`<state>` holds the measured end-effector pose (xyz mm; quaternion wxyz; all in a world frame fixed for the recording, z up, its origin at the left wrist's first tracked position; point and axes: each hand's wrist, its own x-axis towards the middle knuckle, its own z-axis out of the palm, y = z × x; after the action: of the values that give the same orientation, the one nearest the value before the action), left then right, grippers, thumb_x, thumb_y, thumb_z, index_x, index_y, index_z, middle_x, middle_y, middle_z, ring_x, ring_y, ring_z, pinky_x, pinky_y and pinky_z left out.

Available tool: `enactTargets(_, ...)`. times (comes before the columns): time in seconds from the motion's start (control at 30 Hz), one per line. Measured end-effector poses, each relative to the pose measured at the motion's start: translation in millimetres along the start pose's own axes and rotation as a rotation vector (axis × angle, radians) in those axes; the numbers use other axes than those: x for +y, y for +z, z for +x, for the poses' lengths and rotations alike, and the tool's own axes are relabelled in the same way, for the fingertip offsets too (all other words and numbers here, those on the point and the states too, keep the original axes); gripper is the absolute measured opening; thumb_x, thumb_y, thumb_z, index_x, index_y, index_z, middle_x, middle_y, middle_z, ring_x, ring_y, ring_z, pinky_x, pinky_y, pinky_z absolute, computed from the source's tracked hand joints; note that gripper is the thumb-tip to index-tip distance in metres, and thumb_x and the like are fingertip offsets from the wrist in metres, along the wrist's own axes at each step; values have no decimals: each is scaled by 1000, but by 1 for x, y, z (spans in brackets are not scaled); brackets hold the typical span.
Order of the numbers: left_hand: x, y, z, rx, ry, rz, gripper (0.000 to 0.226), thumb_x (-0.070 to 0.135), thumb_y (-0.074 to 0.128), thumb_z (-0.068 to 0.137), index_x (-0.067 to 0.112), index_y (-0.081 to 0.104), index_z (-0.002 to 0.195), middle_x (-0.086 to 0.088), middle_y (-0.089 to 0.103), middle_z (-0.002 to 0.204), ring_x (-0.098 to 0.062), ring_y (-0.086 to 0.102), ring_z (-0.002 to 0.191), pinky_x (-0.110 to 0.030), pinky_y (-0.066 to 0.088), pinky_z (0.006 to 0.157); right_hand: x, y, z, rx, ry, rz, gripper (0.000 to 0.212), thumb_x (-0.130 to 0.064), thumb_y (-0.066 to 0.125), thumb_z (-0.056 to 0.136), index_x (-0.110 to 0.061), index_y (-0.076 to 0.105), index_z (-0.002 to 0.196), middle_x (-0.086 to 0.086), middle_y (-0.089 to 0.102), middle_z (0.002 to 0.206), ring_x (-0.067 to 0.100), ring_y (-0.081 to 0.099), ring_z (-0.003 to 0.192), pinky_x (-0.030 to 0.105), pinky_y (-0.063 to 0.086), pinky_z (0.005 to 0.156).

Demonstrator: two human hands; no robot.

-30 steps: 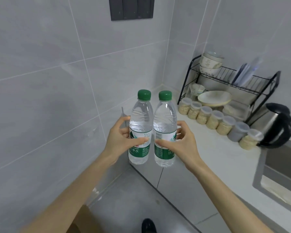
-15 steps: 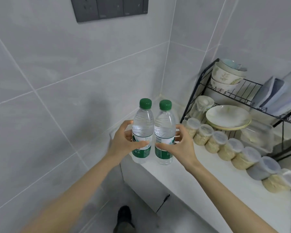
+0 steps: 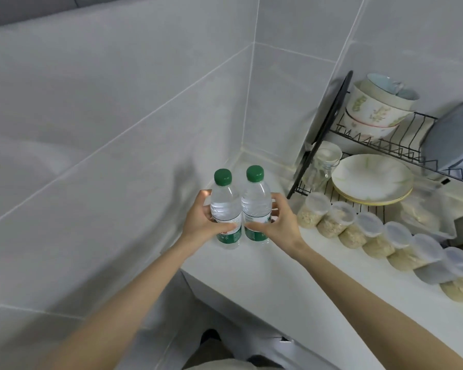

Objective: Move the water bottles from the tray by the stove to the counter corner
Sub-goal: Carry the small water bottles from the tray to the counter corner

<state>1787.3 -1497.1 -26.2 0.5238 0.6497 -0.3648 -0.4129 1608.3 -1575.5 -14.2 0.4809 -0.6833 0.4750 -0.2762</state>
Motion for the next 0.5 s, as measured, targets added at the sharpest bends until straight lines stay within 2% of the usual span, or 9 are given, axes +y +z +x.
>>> enactTargets(0.13, -2, 2, 29, 2, -3, 38, 72, -2, 87, 56, 17, 47, 113, 15, 73, 80, -11, 70, 82, -33, 56, 75, 9, 9, 22, 15, 44, 55, 64, -13, 86, 66, -27, 48, 115, -19, 59, 101, -1, 57, 94, 7, 46, 68)
enactTargets(0.3, -5, 10, 58, 37, -8, 64, 76, -2, 87, 55, 17, 48, 117, 14, 72, 77, -7, 70, 78, -28, 57, 71, 21, 16, 51, 35, 77, 90, 67, -12, 85, 67, -31, 45, 117, -20, 59, 106, -4, 57, 94, 8, 47, 68)
enactTargets(0.5, -12, 16, 68, 32, -3, 91, 76, 2, 88, 57, 23, 47, 118, 2, 74, 92, -14, 71, 87, -32, 58, 75, 31, 10, 65, -38, 93, 80, 67, -13, 83, 70, -31, 43, 120, -23, 57, 108, -8, 54, 98, 5, 44, 68)
